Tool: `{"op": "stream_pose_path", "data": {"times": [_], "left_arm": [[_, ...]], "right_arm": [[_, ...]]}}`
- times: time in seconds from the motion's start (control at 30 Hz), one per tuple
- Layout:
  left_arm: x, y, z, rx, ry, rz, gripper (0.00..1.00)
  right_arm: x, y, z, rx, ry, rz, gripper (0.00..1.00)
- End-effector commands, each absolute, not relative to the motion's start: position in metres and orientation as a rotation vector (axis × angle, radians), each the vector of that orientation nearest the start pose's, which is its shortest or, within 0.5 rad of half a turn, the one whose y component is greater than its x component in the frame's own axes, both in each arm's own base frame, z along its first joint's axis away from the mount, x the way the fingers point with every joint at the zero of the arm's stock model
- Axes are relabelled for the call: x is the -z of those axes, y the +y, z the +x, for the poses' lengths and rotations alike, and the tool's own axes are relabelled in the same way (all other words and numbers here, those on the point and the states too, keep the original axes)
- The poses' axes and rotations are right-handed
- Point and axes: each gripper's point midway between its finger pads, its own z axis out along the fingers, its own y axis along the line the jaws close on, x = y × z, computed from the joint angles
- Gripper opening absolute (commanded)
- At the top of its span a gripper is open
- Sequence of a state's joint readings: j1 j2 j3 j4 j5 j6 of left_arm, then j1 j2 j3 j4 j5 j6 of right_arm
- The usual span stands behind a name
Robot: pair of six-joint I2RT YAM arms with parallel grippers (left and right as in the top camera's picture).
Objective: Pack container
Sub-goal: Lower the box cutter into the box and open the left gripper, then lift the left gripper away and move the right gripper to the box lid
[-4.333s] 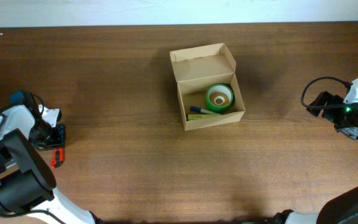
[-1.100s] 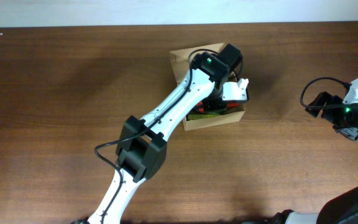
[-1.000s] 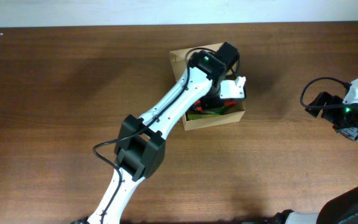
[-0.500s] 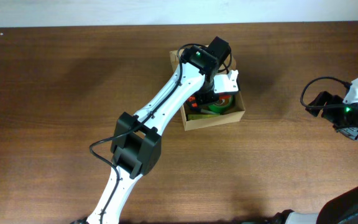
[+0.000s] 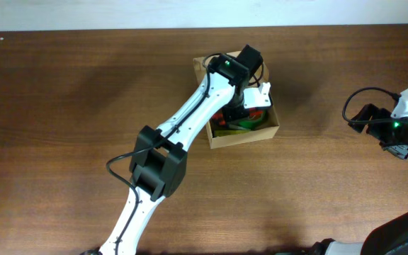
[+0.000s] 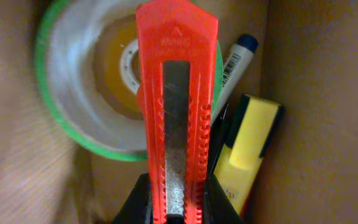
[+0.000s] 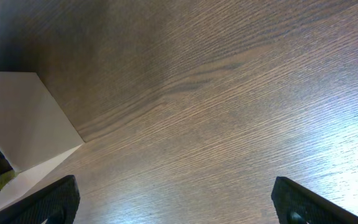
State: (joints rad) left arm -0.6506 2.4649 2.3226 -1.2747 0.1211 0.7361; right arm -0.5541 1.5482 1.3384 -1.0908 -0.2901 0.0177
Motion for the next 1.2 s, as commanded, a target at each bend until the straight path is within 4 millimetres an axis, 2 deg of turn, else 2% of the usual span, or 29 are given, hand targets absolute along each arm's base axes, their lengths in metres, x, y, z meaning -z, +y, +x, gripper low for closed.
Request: {"op": "stream_pose_path", "data": {"times": [0.0,0.2,0.37,0.4,0.43,0.47,0.5,0.67,0.83,0.93,0.97,1.0,1.03,1.1,1.17], "left_arm": [[-0.054,-0.336,0.392,0.208,2.291,1.918,0.01],[-0.047,-0.337,0.389,0.215,2.301,1.931,0.01],[-0.036,-0.337,0.379,0.242,2.322,1.959,0.02],[-0.035,-0.337,0.378,0.242,2.324,1.961,0.12],[-0.035,-0.338,0.379,0.239,2.332,1.945,0.56],[-0.036,-0.338,0.382,0.223,2.341,1.924,0.96],[-0.036,-0.336,0.385,0.193,2.357,1.900,0.99],[-0.049,-0.333,0.395,0.126,2.360,1.835,1.00],[-0.084,-0.334,0.406,0.122,2.311,1.762,0.99],[-0.109,-0.334,0.414,0.126,2.307,1.667,0.89],[-0.119,-0.334,0.416,0.125,2.301,1.637,0.89],[-0.127,-0.334,0.418,0.119,2.295,1.615,0.82],[-0.137,-0.333,0.420,0.106,2.279,1.597,0.80],[-0.158,-0.330,0.426,0.064,2.246,1.559,0.73],[-0.181,-0.327,0.433,0.025,2.230,1.476,0.58]], "right_arm": [[-0.155,-0.131,0.308,-0.310,2.689,0.730,1.00],[-0.155,-0.131,0.308,-0.310,2.689,0.730,1.00],[-0.155,-0.131,0.308,-0.310,2.689,0.730,1.00],[-0.155,-0.131,0.308,-0.310,2.689,0.730,1.00],[-0.155,-0.131,0.308,-0.310,2.689,0.730,1.00],[-0.155,-0.131,0.308,-0.310,2.689,0.730,1.00],[-0.155,-0.131,0.308,-0.310,2.689,0.730,1.00],[-0.155,-0.131,0.308,-0.310,2.689,0.730,1.00],[-0.155,-0.131,0.308,-0.310,2.689,0.730,1.00],[-0.155,-0.131,0.308,-0.309,2.688,0.730,1.00],[-0.155,-0.131,0.308,-0.309,2.688,0.730,1.00],[-0.155,-0.131,0.308,-0.309,2.688,0.729,1.00],[-0.155,-0.131,0.308,-0.309,2.688,0.729,0.98],[-0.155,-0.131,0.308,-0.309,2.688,0.729,0.92],[-0.155,-0.131,0.308,-0.309,2.688,0.729,0.81]]}}
